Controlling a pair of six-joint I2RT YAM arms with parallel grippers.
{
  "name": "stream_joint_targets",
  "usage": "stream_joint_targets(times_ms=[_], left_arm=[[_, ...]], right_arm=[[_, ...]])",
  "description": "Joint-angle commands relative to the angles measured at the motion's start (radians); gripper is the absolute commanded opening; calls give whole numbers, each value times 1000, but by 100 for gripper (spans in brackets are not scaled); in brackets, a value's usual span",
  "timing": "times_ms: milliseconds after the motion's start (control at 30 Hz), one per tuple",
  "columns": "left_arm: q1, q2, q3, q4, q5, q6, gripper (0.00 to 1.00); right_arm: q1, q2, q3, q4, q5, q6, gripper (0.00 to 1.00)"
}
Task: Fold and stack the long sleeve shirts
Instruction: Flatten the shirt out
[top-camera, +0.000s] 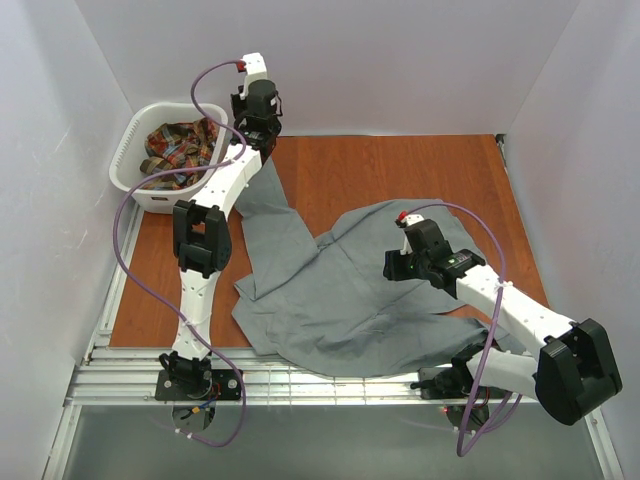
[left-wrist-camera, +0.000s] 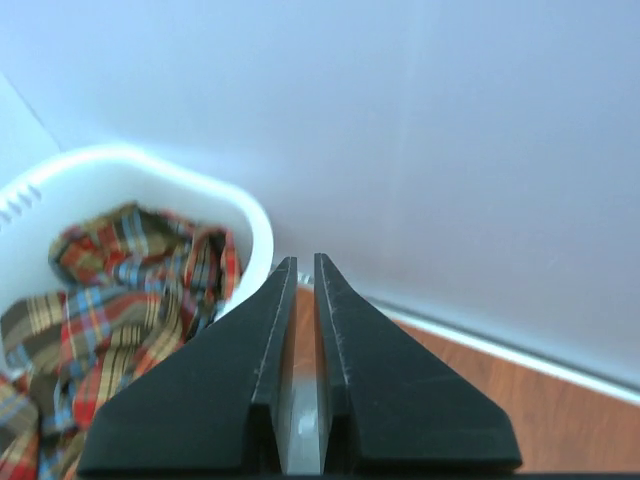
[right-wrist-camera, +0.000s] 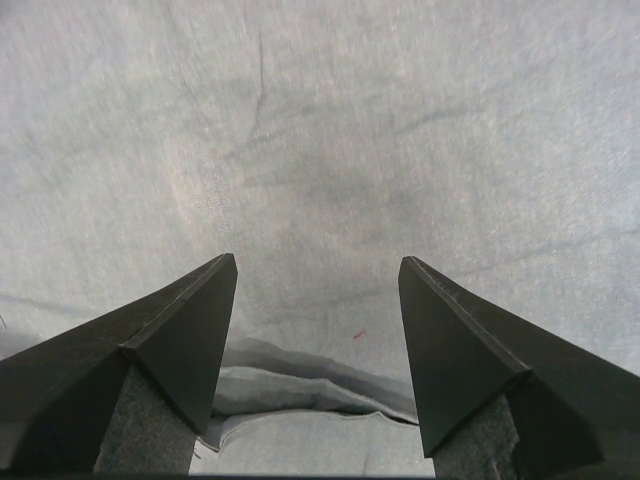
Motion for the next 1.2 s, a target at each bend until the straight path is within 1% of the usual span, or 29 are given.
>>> stream_joint_targets(times_ms=[0,67,100,167,200,233,267,300,333,367,400,433,467,500,567,600,667,700,767,833,900,967,1033,1167], left_arm=[[30,-16,55,157,-4,66,8],[44,-13,47,152,29,40,8],[53,-16,40,151,54,32,9],[62,-27,13,108,165,-14,19],[67,-45,6,73,213,-70,25],[64,-56,-16,-22,250,-103,48],[62,-70,-25,-85,326,-137,57],[56,-88,-37,-152,359,-214,65],[53,-135,-101,-278,393,-258,71],[50,-174,-149,-327,463,-298,78],[50,-212,-216,-366,497,-392,80],[52,-297,-343,-435,523,-436,80],[52,-339,-425,-457,586,-476,80],[49,-382,-498,-472,617,-543,80],[43,-509,-652,-481,678,-583,80],[26,-549,-769,-483,691,-600,79],[-6,-623,-873,-483,717,-629,78],[-19,-639,-942,-484,727,-635,75],[-58,-656,-985,-504,724,-643,71],[-79,-660,-1051,-515,729,-657,65],[-95,-647,-1100,-501,732,-686,63],[-100,-628,-1125,-477,705,-695,60],[-99,-573,-1116,-471,672,-694,56],[-94,-473,-1064,-452,616,-674,56]], right_arm=[[2,-19,45,56,40,4,62],[4,-19,48,74,57,11,62],[4,-19,48,79,66,11,63],[4,-10,51,92,74,7,63],[4,-5,53,99,67,-2,65],[2,2,57,99,59,-10,66],[4,22,71,99,50,-24,66],[2,33,77,99,30,-28,66],[4,51,82,99,19,-33,66],[5,59,89,99,8,-42,67],[5,65,94,97,-16,-47,67],[7,76,96,93,-25,-50,67],[11,81,97,90,-32,-53,67],[15,84,102,73,-32,-61,67],[27,91,105,53,-26,-65,67],[28,93,105,39,-21,-68,67],[36,91,100,11,-15,-67,68],[36,88,96,5,-12,-68,67],[38,79,74,1,-12,-62,68],[38,88,45,-6,-10,-53,68],[39,104,28,-18,-15,-47,68],[38,125,5,-36,-6,-27,68],[39,131,-13,-39,-13,-21,68],[38,124,-39,-58,-6,-22,68]])
